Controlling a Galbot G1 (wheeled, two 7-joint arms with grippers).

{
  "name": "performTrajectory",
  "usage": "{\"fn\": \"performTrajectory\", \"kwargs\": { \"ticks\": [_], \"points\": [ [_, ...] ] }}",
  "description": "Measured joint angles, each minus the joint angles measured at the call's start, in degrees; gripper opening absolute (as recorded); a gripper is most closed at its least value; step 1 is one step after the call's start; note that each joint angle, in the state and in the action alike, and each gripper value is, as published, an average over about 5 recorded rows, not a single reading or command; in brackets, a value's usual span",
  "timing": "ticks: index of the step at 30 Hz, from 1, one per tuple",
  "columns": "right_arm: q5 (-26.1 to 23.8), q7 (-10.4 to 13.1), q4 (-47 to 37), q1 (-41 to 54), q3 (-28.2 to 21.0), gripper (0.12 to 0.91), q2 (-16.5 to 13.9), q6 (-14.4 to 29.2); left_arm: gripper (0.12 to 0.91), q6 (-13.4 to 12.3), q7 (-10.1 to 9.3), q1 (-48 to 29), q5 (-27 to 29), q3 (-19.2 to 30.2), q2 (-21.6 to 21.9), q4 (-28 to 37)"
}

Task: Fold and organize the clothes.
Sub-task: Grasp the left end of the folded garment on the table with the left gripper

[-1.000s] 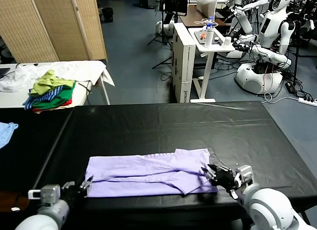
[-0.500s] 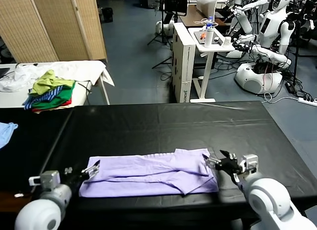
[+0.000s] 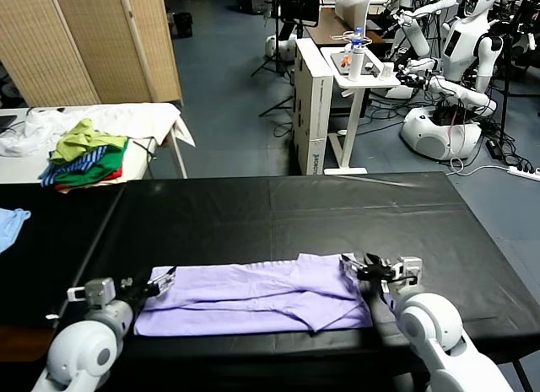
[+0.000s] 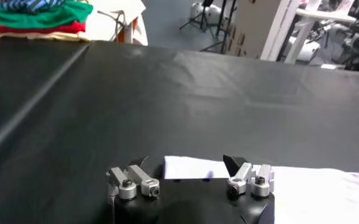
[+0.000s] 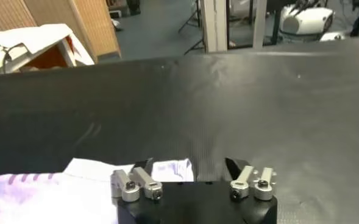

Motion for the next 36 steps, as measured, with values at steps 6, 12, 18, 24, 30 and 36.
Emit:
{"fn": "performTrajectory", "kwargs": {
  "ticks": [6, 12, 18, 24, 30, 36],
  "points": [
    [-2.1, -0.5, -1.1, -0.1, -0.1, 0.264, 1.0, 1.1, 0.540, -0.8, 0.00, -0.6, 0.1, 0.6, -0.3, 1.5],
    [-4.6, 0.1, -1.2, -0.6, -0.1, 0.149, 1.9, 3.8, 0.196, -1.9, 0.27, -1.6, 0.5, 1.6, -0.9, 2.6],
    [-5.5, -0.8, -1.4, -0.9, 0.3, 0.150, 2.5, 4.8, 0.149, -4.3, 2.55, -3.3, 4.3, 2.9, -0.9, 4.5],
    [-5.3, -5.3, 0.2, -2.1, 1.5, 0.367, 1.6, 4.8, 0.168, -4.9, 3.53, -5.5, 5.2, 3.9, -1.2, 6.5],
    [-4.2, -6.8, 3.6, -4.1, 3.4, 0.745, -0.3, 5.1, 0.481, -6.6, 5.36, -4.8, 6.8, 3.2, -1.4, 6.4],
    [-3.1, -7.2, 7.1, -6.7, 5.8, 0.899, -2.3, 5.4, 0.832, -7.2, 5.88, -2.2, 6.8, 1.2, -1.3, 4.5]
  ]
}}
